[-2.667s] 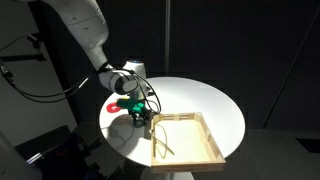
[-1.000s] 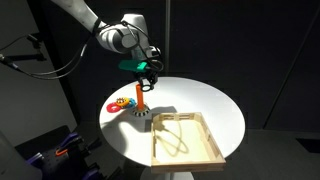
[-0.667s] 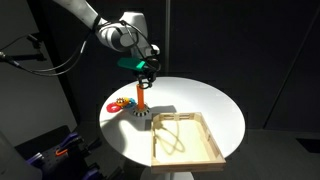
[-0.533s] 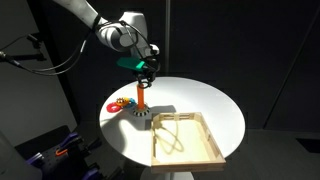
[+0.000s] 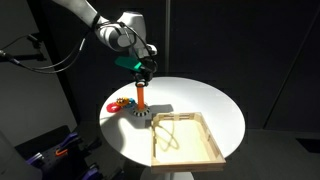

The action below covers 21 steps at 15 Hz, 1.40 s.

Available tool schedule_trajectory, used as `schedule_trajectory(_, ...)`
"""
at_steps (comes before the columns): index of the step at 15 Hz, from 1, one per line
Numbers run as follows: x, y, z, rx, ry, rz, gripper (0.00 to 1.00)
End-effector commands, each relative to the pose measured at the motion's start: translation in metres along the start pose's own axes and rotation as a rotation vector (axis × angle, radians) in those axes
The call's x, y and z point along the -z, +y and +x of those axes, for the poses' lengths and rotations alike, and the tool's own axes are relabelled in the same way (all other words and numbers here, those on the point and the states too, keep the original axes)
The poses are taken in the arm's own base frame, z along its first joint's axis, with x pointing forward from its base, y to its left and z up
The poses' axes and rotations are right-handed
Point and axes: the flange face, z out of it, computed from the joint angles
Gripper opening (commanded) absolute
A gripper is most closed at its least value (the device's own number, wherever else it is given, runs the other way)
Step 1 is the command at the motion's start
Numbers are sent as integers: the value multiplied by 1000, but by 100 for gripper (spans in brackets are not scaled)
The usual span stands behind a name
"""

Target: Put the green ring on the orange ring holder

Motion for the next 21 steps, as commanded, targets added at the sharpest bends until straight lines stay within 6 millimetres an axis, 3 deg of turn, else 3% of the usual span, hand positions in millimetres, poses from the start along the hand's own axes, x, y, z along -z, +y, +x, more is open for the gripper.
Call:
schedule_trajectory(1, 3, -3, 9, 5, -27, 7, 44)
schedule_trajectory(17, -16, -3, 39, 22, -115, -60, 44)
schedule_trajectory(18, -15, -4, 40, 26, -132, -59, 92)
schedule_trajectory(21, -11, -4, 39, 26, -184, -41, 100)
